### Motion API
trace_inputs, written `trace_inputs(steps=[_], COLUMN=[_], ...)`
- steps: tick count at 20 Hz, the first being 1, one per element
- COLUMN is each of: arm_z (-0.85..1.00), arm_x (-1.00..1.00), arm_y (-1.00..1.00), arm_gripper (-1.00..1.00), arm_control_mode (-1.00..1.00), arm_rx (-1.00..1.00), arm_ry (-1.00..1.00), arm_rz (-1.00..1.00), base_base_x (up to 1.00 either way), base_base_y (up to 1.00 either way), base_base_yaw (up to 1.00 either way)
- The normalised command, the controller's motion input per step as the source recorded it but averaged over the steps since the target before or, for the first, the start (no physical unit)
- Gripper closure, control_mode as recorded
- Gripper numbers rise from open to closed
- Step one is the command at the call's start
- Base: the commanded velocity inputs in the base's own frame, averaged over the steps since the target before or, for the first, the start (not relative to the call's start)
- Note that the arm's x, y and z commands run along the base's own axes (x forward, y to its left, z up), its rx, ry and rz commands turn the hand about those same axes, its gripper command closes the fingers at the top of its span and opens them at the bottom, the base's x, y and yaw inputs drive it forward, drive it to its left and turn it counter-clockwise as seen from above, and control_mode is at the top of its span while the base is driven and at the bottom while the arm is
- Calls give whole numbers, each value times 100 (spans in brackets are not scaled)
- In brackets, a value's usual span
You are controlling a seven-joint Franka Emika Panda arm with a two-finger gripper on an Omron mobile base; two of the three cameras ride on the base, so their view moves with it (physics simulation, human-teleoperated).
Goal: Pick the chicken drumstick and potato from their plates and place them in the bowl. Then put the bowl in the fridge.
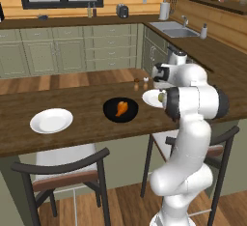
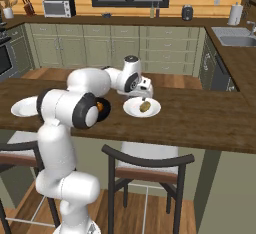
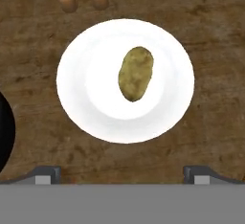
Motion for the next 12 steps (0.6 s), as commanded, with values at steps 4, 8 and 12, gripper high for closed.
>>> trace_inputs(steps=[4,8,12], arm_z=[-44,-36,-20], arm_x=[97,85,64], arm_y=[-25,-37,-6], arm_gripper=[-100,-100,-100], arm_control_mode=[-100,-100,-100], arm_rx=[2,0,4], arm_ry=[18,30,19], arm_rz=[0,-2,0], base_base_x=[0,0,0], base_base_y=[0,0,0], base_base_yaw=[0,0,0])
